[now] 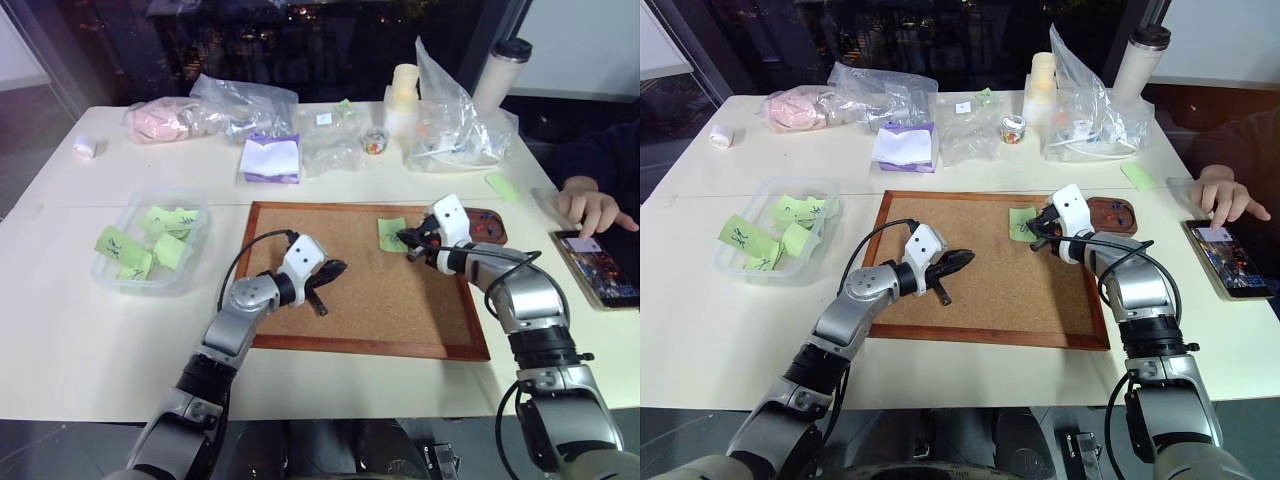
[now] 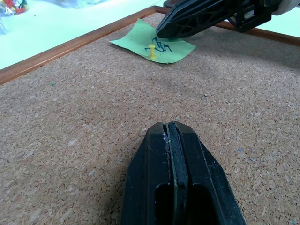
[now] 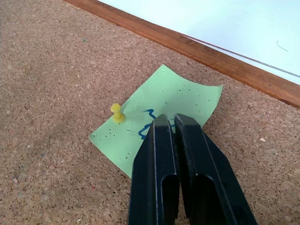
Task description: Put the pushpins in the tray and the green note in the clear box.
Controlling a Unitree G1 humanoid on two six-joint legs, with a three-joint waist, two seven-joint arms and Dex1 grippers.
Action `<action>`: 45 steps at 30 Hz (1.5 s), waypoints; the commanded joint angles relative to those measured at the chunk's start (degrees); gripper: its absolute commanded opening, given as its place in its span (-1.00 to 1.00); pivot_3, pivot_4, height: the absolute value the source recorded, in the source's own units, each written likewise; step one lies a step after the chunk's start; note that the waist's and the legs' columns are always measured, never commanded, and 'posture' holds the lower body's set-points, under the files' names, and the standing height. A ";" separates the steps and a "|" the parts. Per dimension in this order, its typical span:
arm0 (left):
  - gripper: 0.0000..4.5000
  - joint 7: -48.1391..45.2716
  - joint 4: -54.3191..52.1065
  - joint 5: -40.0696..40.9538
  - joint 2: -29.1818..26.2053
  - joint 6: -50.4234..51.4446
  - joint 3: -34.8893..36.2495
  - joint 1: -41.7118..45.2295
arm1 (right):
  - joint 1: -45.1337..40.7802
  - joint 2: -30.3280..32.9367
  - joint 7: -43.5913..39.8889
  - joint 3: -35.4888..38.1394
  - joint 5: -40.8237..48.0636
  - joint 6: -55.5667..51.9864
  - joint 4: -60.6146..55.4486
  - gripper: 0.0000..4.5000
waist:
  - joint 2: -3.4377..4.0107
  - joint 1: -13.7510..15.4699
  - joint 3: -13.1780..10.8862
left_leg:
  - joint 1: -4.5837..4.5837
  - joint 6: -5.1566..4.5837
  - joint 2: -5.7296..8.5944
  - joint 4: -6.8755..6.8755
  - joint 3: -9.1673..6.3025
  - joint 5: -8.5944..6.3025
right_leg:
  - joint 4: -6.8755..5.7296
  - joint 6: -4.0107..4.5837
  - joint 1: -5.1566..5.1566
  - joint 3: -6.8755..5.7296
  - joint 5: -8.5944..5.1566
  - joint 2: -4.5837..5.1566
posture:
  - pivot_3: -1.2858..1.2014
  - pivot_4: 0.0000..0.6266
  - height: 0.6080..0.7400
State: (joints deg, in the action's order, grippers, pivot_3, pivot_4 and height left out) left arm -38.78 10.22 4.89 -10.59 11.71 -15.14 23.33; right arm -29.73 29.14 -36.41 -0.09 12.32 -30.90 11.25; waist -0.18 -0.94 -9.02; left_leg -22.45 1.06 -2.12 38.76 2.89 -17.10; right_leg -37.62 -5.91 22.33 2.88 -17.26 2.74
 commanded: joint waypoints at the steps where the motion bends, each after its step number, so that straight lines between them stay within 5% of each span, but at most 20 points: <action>1: -1.00 -0.25 4.00 -2.18 -0.45 1.40 -2.39 -1.85 | -2.81 1.26 0.32 3.58 1.83 -0.38 -4.28 -0.95 | 0.00 0.01 0.00 | 0.00 0.00 0.00 0.00 0.00 0.00 | 0.00 0.00 0.00 0.00 0.00 0.00 | 0.03 -0.52 1.00; 14: -1.00 -0.36 5.90 -2.96 -0.53 0.28 -3.08 -1.82 | -4.96 5.42 2.35 11.07 4.49 -4.00 -6.23 -0.95 | 0.00 0.30 0.00 | 0.00 -0.01 0.02 -0.03 -0.02 -0.01 | 0.08 0.00 -0.04 -0.03 0.00 0.08 | 0.03 -0.52 1.00; 29: -1.00 -0.59 6.03 -3.06 -0.82 -0.88 -2.94 -1.56 | -5.03 9.79 3.97 13.22 0.49 6.22 16.89 -0.95 | 0.02 0.17 0.01 | 0.02 -0.02 0.08 -0.08 0.01 -0.01 | 0.16 0.00 -0.08 -0.01 0.00 0.08 | 0.03 -0.52 1.00; 32: -1.00 -0.75 5.64 -3.04 -1.18 -0.88 -2.87 -1.88 | -5.94 9.47 4.61 13.31 0.20 7.36 19.09 -0.55 | 0.02 0.15 0.01 | 0.02 -0.02 0.07 -0.08 0.02 -0.01 | 0.17 -0.01 -0.09 -0.01 0.01 0.08 | 0.03 -0.52 1.00; 39: -1.00 -1.28 3.59 -2.62 -2.61 -0.41 -2.42 -3.34 | -6.53 9.58 4.50 13.16 0.20 8.12 19.78 0.99 | 0.02 -0.20 0.01 | 0.05 -0.02 0.06 -0.21 0.02 -0.01 | 0.19 -0.01 -0.06 0.00 0.00 0.06 | 0.03 -0.52 1.00; 45: -1.00 -1.03 3.36 -2.58 -2.58 -0.20 -2.44 -3.36 | -6.10 9.52 4.24 13.17 0.25 8.23 19.08 0.99 | 0.03 -0.13 0.02 | 0.13 -0.01 0.06 -0.56 0.05 0.00 | 0.34 0.00 -0.02 0.04 0.00 0.05 | 0.03 -0.52 1.00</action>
State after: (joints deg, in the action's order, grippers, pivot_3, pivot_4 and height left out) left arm -39.87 9.85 3.90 -12.13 9.36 -16.59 22.62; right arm -34.96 38.26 -31.98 12.15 12.16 -23.67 32.05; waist -0.15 -1.07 -9.00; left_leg -22.31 1.05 -2.06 38.20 2.94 -17.10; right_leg -37.27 -5.91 22.31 2.91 -17.25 2.79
